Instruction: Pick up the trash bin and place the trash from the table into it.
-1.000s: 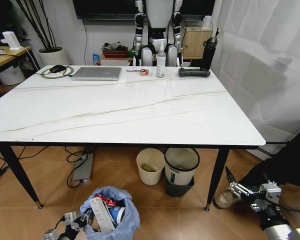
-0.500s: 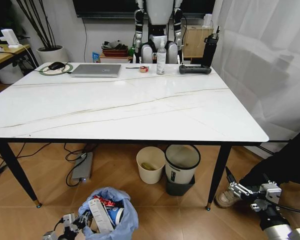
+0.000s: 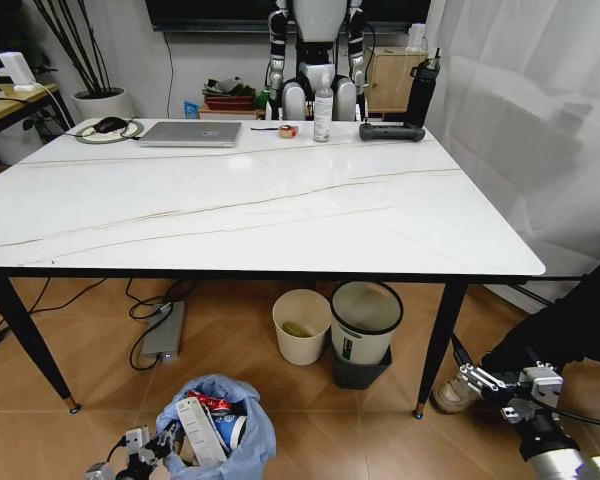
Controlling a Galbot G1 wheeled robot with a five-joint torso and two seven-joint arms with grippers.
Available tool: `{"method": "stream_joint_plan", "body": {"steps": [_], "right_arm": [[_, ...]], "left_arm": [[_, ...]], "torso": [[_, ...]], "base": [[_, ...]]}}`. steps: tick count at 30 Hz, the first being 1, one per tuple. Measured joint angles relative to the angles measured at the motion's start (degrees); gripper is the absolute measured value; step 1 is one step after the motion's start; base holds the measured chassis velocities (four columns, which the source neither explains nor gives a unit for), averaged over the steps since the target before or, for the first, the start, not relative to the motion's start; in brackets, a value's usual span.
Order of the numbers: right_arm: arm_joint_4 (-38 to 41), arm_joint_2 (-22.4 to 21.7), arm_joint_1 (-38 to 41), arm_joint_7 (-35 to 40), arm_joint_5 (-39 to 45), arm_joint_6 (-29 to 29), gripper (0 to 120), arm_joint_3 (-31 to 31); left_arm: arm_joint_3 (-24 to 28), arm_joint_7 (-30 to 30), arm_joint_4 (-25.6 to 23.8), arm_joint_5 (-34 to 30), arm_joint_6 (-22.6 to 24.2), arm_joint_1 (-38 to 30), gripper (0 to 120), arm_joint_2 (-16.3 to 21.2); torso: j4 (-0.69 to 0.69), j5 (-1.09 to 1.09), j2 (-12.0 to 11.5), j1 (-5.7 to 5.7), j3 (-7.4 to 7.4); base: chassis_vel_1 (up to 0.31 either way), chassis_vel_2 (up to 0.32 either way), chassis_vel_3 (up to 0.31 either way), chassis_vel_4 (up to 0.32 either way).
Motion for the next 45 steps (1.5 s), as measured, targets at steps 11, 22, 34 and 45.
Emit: {"method": "stream_joint_plan", "body": {"steps": [11,22,34,45], "right_arm": [[0.0,0.0,0.0,0.0,0.0,0.0,100,0.0],[0.0,0.0,0.0,0.0,0.0,0.0,100,0.0],[0.0,0.0,0.0,0.0,0.0,0.0,100,0.0],[0.0,0.0,0.0,0.0,0.0,0.0,100,0.0]], "left_arm": [[0.1,-0.3,0.5,-0.2,-0.5,-0.3,1,0.0],[0.2,-0.5,0.9,-0.9,-1.0,-0.3,1,0.2],[-0.3,-1.7,4.2,0.8,-0.8,-1.8,1,0.5],[-1.0,-1.9,6.5,1.4,-1.1,-2.7,1,1.1]], "torso": [[0.00,0.00,-2.6,-1.00,-1.59],[0.00,0.00,-4.0,-1.43,-2.56],[0.00,0.00,-3.7,-1.31,-2.37],[0.00,0.00,-3.5,-1.24,-2.26]], "base": [[0.000,0.000,0.000,0.000],[0.000,0.000,0.000,0.000],[0.000,0.000,0.000,0.000],[0.000,0.000,0.000,0.000]]}}
